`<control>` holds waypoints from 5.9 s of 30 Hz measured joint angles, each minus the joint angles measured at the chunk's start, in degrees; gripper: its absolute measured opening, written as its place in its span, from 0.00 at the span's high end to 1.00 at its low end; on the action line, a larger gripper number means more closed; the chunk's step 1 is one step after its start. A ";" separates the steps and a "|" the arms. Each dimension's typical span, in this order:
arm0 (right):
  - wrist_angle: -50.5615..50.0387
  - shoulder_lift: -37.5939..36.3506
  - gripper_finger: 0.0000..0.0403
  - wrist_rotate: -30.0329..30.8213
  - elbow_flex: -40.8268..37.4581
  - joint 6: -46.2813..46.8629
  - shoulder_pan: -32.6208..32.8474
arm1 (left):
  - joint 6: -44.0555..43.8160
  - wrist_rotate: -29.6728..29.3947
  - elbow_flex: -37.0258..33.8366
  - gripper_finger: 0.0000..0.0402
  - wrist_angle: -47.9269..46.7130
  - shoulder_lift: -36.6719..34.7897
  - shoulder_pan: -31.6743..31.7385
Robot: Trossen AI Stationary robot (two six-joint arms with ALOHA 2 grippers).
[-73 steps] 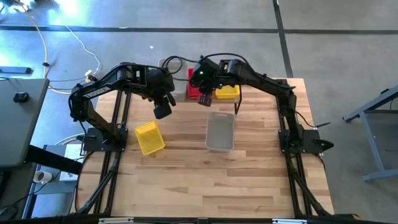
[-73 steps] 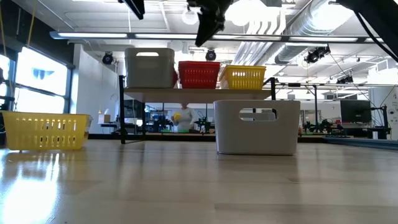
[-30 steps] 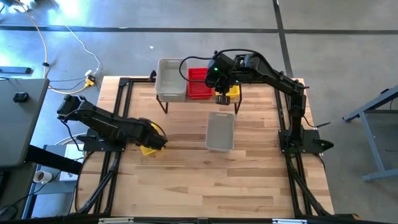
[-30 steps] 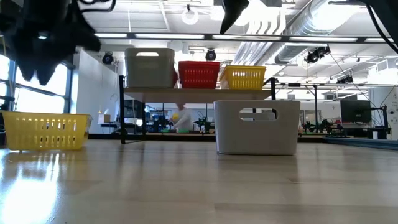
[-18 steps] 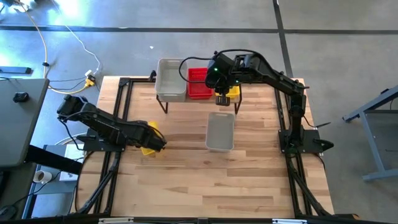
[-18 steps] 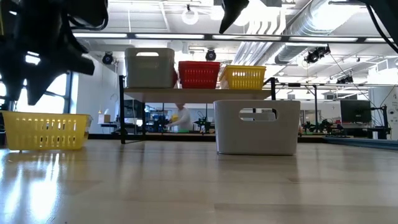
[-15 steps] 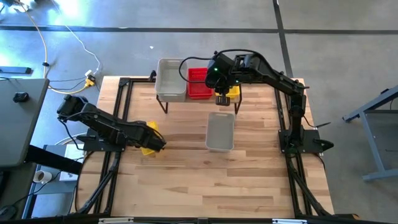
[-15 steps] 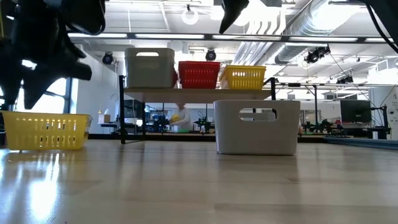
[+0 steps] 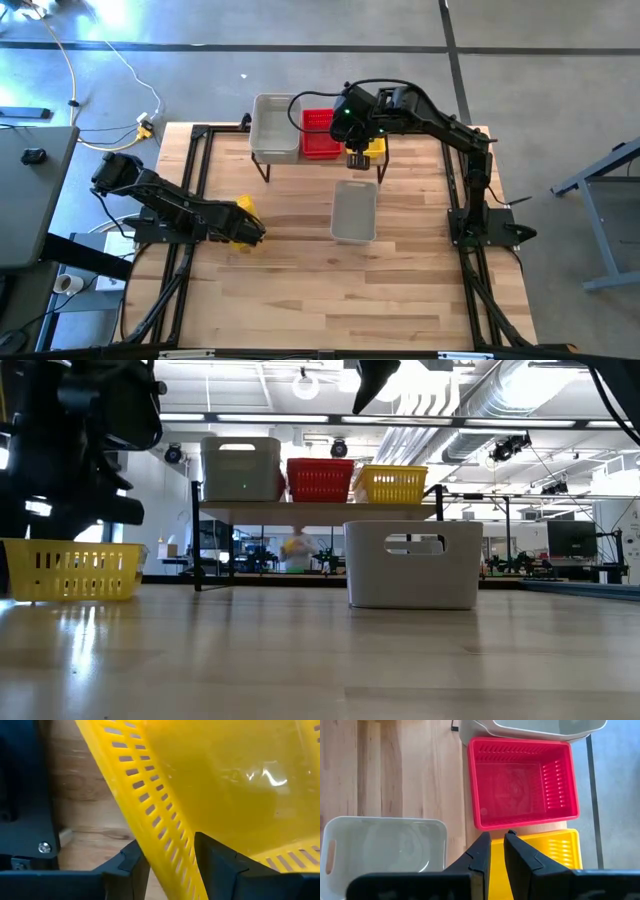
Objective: Stack baskets on shelf by color
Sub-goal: Stack the yellow bin on top of the yellow bins on the shelf
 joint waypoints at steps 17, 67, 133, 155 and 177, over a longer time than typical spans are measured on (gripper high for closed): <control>-2.42 0.00 0.90 -4.75 0.00 -2.14 7.20 | 1.75 -0.07 2.31 0.98 4.22 -0.04 0.00; 20.23 5.44 0.71 -12.22 -0.07 8.99 30.70 | 30.68 -6.11 32.56 1.00 1.00 0.37 9.73; 7.97 15.19 1.00 2.55 -0.81 17.65 28.63 | 35.52 -6.59 32.77 0.72 6.33 0.00 10.36; -0.72 14.40 1.00 8.41 -0.81 23.82 33.54 | 46.12 -3.48 37.17 0.70 5.10 -0.04 12.26; -6.23 -0.06 1.00 19.41 -0.79 16.76 26.69 | 56.57 -9.09 37.17 0.70 5.88 -0.04 20.52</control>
